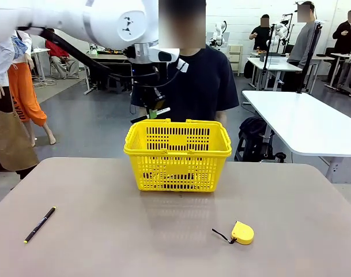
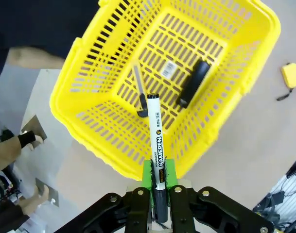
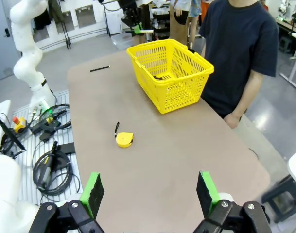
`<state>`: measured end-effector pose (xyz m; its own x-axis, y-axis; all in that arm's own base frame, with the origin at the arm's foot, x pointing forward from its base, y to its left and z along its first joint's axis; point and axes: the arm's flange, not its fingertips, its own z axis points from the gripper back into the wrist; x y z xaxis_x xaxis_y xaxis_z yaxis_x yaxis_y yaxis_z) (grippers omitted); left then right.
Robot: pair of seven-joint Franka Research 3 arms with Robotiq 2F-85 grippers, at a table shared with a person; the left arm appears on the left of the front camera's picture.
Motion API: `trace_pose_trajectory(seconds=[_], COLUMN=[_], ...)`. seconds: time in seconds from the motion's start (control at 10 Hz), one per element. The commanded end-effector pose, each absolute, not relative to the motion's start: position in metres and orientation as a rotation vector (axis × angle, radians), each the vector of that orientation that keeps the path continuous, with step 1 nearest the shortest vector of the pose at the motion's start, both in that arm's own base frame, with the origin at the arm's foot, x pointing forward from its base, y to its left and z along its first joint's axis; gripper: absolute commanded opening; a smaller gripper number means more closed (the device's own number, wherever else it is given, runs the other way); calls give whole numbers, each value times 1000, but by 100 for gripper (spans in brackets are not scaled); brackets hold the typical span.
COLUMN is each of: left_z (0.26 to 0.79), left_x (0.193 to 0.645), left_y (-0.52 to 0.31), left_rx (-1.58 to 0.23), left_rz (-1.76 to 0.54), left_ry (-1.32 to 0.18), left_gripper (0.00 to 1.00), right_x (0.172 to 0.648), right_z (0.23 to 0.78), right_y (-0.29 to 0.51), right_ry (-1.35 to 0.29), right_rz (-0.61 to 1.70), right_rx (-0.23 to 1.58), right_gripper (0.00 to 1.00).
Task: Place the items the person wants into the basket.
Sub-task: Pick up the item the person points to and place it in the Market Basket.
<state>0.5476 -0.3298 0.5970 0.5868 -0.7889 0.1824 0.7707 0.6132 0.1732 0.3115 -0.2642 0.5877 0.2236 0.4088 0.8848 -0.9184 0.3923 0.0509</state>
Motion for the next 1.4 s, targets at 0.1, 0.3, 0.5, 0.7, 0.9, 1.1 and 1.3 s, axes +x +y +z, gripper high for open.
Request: trace_pose_trajectory(seconds=[0.1, 0.3, 0.5, 0.7, 0.9, 1.1, 1.3], left_z=[604, 594, 594, 594, 593, 567, 548], left_x=[566, 563, 563, 563, 568, 581, 587], left_y=[-353, -336, -336, -336, -341, -334, -338], left_rx=[63, 65, 65, 65, 55, 75, 67], left_rz=[-892, -904, -904, -904, -900, -946, -1023], left_ry=[-251, -251, -251, -251, -251, -233, -215], left_gripper=[0, 0, 0, 0, 12, 12, 12], right_x=[313, 313, 313, 313, 313, 313, 313], right_z=[588, 588, 588, 588, 588, 588, 588], right_y=[-266, -266, -266, -266, -266, -266, -266], right_ry=[-948, -948, -948, -948, -948, -948, -948], right_rz=[1026, 1026, 1026, 1026, 1026, 1026, 1026], right_rx=[679, 679, 679, 679, 679, 679, 679], right_gripper=[100, 100, 100, 100, 100, 100, 100])
